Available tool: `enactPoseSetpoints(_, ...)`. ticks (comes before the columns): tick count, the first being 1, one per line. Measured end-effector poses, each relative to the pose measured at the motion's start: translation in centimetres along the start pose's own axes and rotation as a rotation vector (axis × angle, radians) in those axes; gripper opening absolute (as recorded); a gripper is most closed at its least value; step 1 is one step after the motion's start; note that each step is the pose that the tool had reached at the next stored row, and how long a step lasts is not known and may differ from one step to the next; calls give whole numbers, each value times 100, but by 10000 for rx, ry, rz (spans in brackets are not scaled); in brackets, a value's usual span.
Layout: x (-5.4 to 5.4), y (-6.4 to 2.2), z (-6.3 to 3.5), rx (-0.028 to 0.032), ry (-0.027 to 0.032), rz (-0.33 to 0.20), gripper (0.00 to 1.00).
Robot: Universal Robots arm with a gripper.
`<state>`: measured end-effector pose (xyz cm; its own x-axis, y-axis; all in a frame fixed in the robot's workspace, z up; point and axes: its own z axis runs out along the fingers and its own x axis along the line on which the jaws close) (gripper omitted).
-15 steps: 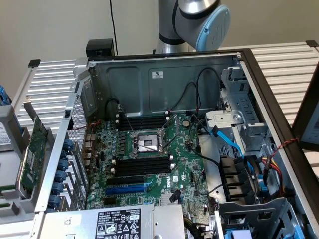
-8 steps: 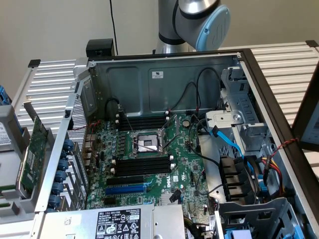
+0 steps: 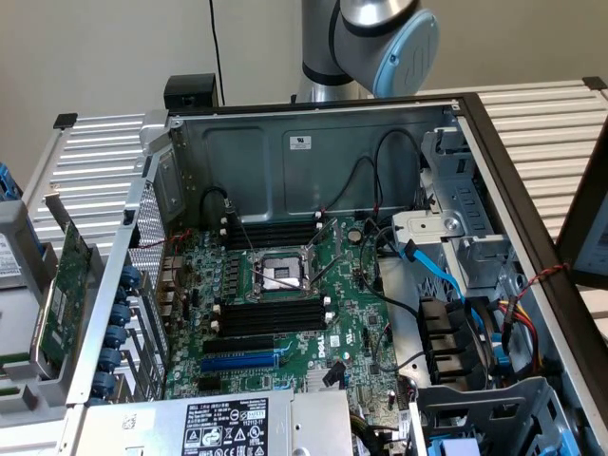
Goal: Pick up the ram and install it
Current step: 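Pick up the ram and move it above insertion slot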
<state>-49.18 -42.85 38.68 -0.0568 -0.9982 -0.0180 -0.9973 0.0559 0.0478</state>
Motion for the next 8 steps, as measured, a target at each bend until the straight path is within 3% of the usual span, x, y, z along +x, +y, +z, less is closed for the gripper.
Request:
enactPoseSetpoints(5,1,-1,39,93,43,-885,11)
enactPoseSetpoints(8,1,-2,50,283,60,-1153,11)
